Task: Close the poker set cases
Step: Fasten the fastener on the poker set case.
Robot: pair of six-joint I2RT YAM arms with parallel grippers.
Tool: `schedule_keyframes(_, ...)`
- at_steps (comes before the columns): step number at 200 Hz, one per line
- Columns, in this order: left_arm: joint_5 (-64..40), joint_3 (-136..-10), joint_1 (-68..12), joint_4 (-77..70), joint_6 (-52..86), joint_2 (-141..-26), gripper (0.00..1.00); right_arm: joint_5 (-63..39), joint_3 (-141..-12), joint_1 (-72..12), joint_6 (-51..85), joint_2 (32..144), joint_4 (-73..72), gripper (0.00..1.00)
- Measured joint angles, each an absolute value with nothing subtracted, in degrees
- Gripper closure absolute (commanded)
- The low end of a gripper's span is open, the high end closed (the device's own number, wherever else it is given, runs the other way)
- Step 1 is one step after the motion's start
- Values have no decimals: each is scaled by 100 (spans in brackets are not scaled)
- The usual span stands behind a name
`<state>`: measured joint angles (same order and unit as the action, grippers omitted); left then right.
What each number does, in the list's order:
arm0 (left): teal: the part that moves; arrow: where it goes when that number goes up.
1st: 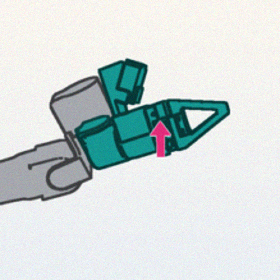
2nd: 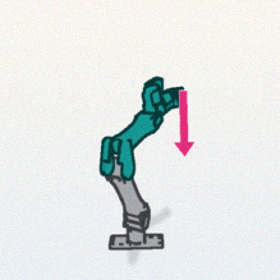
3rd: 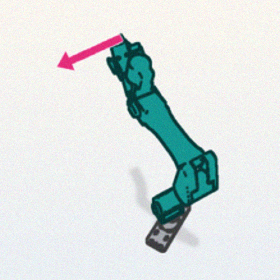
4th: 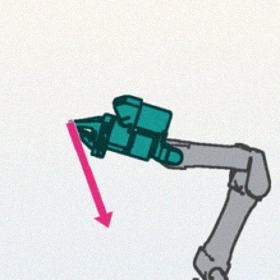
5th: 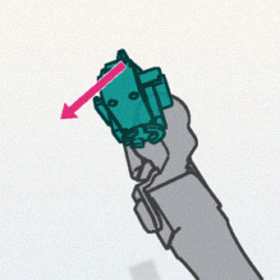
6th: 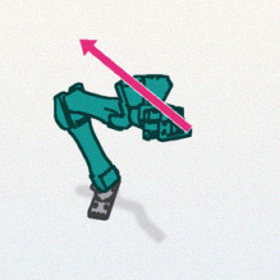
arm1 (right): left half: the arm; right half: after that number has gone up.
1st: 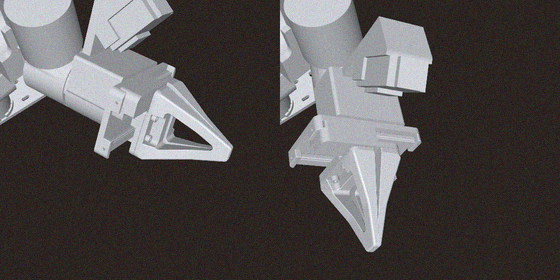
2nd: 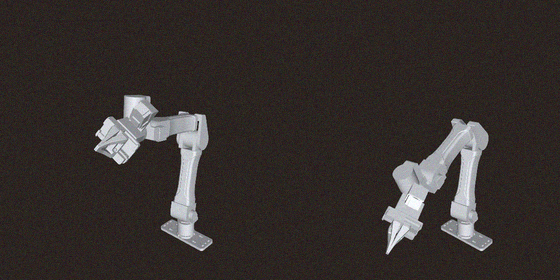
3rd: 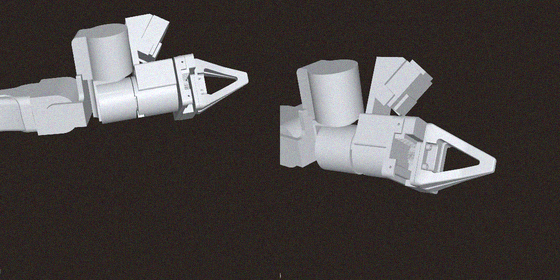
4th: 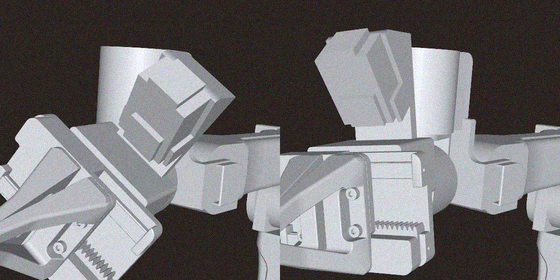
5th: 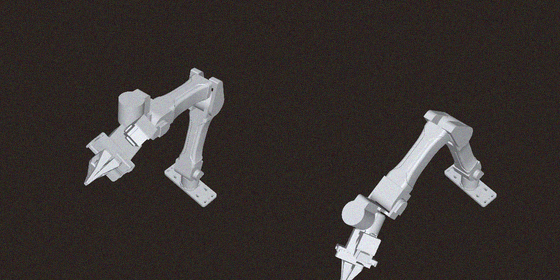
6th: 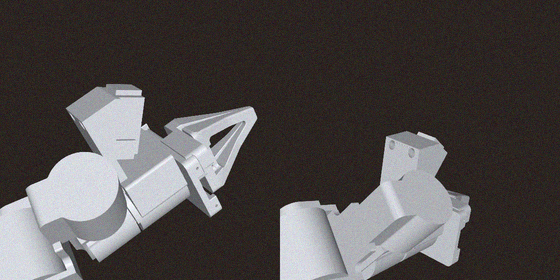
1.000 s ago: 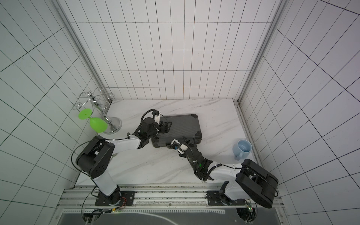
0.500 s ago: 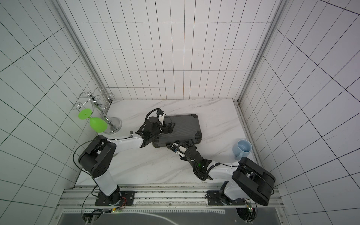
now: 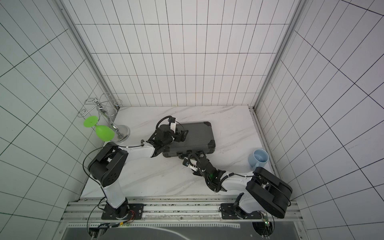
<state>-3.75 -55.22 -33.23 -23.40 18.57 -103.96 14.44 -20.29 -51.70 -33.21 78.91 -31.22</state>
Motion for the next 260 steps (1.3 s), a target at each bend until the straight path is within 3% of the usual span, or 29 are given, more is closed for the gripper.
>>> schedule_keyframes(94,-408,-5520,-3317,-2342,1844,-10396,12,550,-2624,-4794,-3107,8171,-2886,66)
schedule_keyframes(260,-489,-5516,-3291,-2362,1846,-10396,12,51,-2759,-4497,-2923,8978,-3332,63)
